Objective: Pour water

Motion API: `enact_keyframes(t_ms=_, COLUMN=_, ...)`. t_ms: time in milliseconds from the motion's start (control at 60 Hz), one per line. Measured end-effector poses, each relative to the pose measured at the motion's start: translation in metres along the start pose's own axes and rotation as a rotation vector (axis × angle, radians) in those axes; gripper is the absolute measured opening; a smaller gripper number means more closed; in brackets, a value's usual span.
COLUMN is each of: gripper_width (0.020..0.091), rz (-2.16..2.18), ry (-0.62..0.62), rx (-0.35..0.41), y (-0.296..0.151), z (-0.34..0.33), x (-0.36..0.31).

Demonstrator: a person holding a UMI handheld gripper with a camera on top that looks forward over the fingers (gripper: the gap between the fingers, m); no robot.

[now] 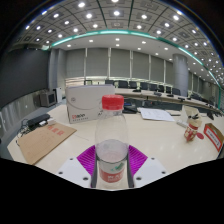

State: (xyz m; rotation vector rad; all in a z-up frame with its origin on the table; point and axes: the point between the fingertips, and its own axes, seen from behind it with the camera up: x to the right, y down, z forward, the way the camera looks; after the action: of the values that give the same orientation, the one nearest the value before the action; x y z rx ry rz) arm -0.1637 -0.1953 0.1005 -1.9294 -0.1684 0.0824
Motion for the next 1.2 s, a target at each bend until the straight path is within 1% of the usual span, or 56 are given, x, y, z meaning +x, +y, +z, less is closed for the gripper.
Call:
enact_keyframes(t_ms=17, gripper_width=0.0398, rz=0.001, ry=0.000, rx=0.002, y=-0.002, z=-0.001, x=0.001)
enact_keyframes(t_ms=167, gripper_width=0.0390, rz=0.043, ry=-0.045, rx=0.029, y=-0.039, z=-0.012, x=0.002)
enact_keyframes(t_ms=333, gripper_width=0.0389, rz=0.246, ry=-0.108, rx=0.081, y=-0.114, z=-0.022, x=0.026)
enact_keyframes(t_ms=567, gripper_width=0.0386, rz=0.688, ry=-0.258, rx=0.204, y=-0.219, z=-0.016, x=0.121)
enact_keyframes(t_ms=633, gripper_width=0.0387, rz=0.852, ry=-0.318, rx=0.221, y=-0.239, z=-0.010, x=0.154)
enact_keyframes(t_ms=683, gripper_width=0.0388, rz=1.001, ry=-0.372, rx=0.219, y=-0.249, z=0.002, x=0.183)
enact_keyframes(t_ms=767, gripper_width=0.0386, rz=1.246, ry=-0.439, rx=0.217, y=-0.257, z=0.017, x=0.227)
enact_keyframes(t_ms=867, gripper_width=0.0386, rz=1.488, ry=-0.499, rx=0.200, y=-0.247, z=0.038, x=0.276)
enact_keyframes(t_ms=967, gripper_width=0.0385, rz=1.686, ry=-0.534, rx=0.167, y=-0.223, z=0.071, x=0.314)
enact_keyframes(t_ms=983, gripper_width=0.0387, rz=1.725, ry=-0.540, rx=0.160, y=-0.220, z=0.067, x=0.319)
enact_keyframes(t_ms=1083, gripper_width=0.0385, rz=1.938, ry=-0.565, rx=0.151, y=-0.195, z=0.092, x=0.346)
enact_keyframes(t_ms=1117, gripper_width=0.0385, rz=2.006, ry=-0.568, rx=0.147, y=-0.190, z=0.086, x=0.356)
enact_keyframes(t_ms=1133, gripper_width=0.0387, rz=2.032, ry=-0.567, rx=0.150, y=-0.183, z=0.101, x=0.359)
enact_keyframes(t_ms=1200, gripper_width=0.0387, rz=2.117, ry=-0.559, rx=0.138, y=-0.167, z=0.109, x=0.369)
